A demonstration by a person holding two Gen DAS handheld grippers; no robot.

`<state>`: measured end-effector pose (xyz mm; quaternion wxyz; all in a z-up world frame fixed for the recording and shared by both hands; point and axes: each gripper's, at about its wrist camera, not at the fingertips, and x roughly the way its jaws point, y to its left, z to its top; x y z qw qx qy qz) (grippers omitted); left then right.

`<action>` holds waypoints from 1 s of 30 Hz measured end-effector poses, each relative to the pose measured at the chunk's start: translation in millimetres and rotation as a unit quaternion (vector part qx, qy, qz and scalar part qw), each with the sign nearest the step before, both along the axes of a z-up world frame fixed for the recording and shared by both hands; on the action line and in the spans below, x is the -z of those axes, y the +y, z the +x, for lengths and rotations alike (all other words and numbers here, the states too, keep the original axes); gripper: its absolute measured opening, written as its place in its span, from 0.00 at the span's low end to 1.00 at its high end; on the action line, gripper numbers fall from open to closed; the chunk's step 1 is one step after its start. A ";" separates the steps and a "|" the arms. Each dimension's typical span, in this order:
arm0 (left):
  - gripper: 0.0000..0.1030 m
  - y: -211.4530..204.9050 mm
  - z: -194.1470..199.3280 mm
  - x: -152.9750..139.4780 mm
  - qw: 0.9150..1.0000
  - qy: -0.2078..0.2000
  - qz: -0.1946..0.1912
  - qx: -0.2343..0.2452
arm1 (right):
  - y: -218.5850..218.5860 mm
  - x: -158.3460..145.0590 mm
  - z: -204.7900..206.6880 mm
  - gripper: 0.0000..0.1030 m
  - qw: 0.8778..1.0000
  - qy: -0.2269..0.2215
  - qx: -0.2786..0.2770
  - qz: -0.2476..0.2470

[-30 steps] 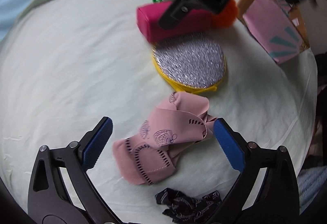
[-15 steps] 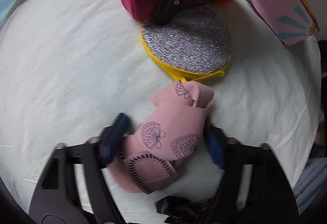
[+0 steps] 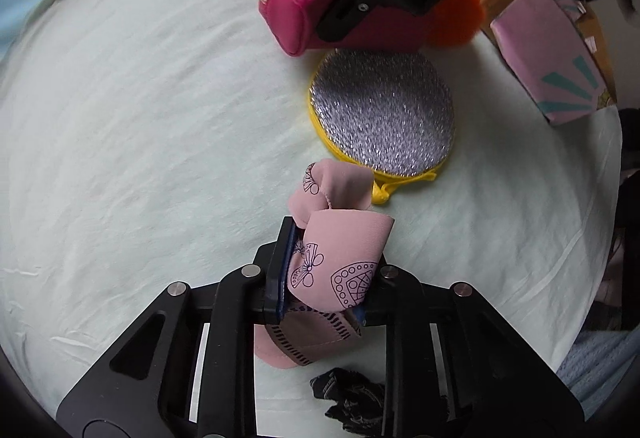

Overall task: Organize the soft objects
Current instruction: 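Grasp the pink fabric piece with the left tool while the right tool grasps the magenta pouch, then carry the pink fabric with the left tool while the right tool carries the magenta pouch to the box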

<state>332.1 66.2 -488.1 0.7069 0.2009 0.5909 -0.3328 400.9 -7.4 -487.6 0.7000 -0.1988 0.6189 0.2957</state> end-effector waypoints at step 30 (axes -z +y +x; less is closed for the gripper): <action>0.19 26.5 -72.8 -233.7 0.982 -0.144 -0.086 -0.086 | -48.0 -224.1 -135.0 0.37 0.952 -0.117 0.259 0.112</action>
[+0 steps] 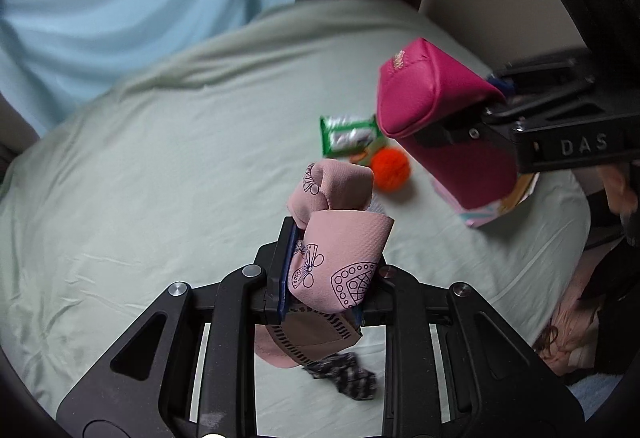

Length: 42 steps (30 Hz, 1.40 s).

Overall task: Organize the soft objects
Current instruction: 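Carry the pink fabric with the left tool while the right tool carries the magenta pouch to the box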

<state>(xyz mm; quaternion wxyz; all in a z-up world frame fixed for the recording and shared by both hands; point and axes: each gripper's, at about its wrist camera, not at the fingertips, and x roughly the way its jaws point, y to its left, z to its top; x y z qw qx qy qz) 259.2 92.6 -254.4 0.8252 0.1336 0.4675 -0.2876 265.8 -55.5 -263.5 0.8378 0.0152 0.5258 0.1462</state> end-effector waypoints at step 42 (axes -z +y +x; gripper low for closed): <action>0.19 -374.7 -7.3 103.7 0.978 0.162 0.001 -0.128 | -366.4 76.7 -57.4 0.37 0.982 0.116 0.151 0.008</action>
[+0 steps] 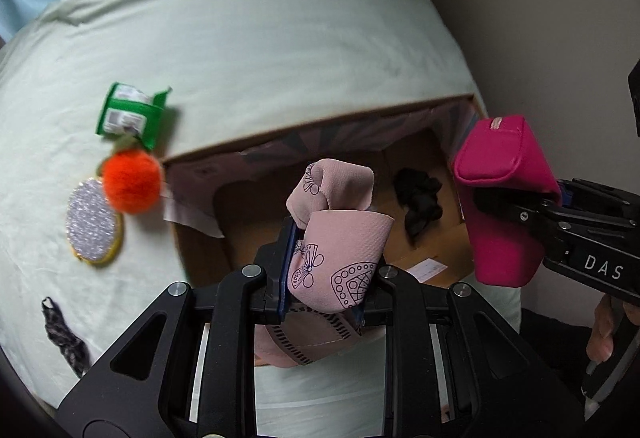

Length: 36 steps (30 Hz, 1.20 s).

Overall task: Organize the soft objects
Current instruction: 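Carry the pink fabric with the left tool while the right tool carries the magenta pouch to the box, then open the right tool over the box while the left tool releases the pink fabric inside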

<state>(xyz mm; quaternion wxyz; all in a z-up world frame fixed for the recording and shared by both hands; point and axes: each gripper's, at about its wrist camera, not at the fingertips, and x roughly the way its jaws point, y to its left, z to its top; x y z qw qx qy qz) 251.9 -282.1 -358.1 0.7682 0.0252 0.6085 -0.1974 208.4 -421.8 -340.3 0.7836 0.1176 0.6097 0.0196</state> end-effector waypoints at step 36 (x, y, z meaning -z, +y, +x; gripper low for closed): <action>1.00 18.8 -33.1 -27.0 0.999 -0.024 0.032 -0.001 | -5.3 -6.7 -23.2 1.00 0.999 -0.021 0.040 0.015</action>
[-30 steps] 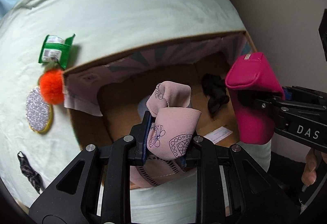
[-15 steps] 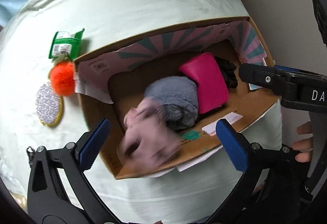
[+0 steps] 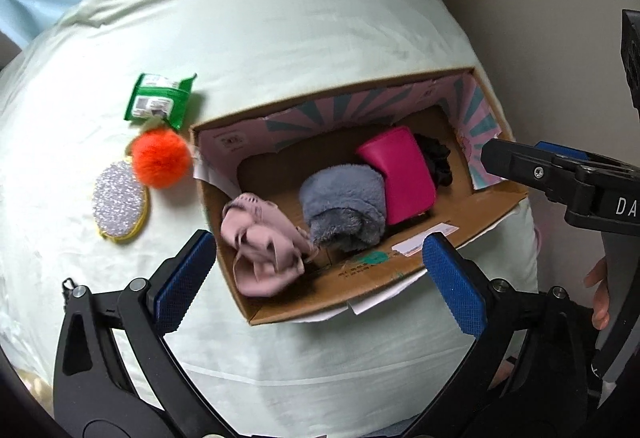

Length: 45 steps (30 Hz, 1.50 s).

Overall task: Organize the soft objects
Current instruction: 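Open the right tool over the box while the left tool releases the pink fabric inside, then lift both tools away from the box over the bed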

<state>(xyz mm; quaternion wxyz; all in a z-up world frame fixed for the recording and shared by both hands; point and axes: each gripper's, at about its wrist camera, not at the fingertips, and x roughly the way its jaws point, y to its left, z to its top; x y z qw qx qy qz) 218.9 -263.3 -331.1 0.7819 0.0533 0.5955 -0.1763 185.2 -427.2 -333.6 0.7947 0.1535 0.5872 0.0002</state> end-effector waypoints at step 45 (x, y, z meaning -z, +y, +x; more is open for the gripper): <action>0.99 397.3 -134.5 -156.4 0.967 -0.208 -0.052 -0.141 | 297.1 -182.5 -107.2 1.00 0.966 -0.246 0.004 -0.079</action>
